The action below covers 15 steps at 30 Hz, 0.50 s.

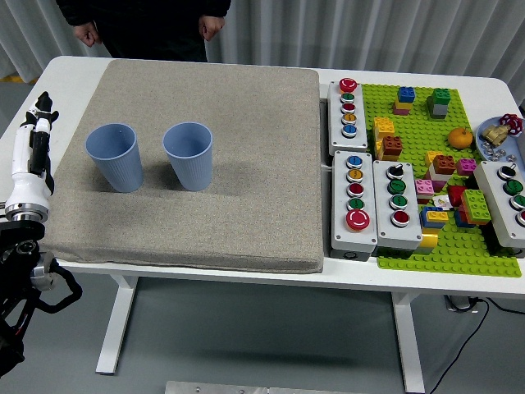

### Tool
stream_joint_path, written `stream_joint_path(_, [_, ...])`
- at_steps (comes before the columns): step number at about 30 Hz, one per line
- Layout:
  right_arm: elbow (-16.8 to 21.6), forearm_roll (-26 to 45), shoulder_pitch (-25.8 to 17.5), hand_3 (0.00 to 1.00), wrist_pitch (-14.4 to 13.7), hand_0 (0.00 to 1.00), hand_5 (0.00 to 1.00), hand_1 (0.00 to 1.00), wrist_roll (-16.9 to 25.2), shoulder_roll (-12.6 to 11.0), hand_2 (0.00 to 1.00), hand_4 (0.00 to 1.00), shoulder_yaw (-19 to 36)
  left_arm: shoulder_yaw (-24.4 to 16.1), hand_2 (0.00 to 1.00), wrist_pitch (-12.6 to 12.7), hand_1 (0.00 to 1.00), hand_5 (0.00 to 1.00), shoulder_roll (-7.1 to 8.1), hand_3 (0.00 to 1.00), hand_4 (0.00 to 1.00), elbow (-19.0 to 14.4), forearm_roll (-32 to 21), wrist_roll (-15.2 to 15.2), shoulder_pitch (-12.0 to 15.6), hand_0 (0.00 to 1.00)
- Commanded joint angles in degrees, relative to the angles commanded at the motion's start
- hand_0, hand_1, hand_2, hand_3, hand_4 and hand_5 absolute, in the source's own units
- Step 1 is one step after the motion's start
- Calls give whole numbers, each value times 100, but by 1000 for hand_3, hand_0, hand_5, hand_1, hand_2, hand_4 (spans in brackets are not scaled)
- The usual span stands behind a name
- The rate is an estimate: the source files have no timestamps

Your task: Pick cup pour cup place

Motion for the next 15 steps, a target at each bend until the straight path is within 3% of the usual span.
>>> stream_joint_path(15, [0, 2, 0, 638, -1, 742, 383, 701, 4, 0, 719, 218, 4, -65, 974, -12, 887, 998, -17, 951, 737, -58, 1, -24, -11, 938])
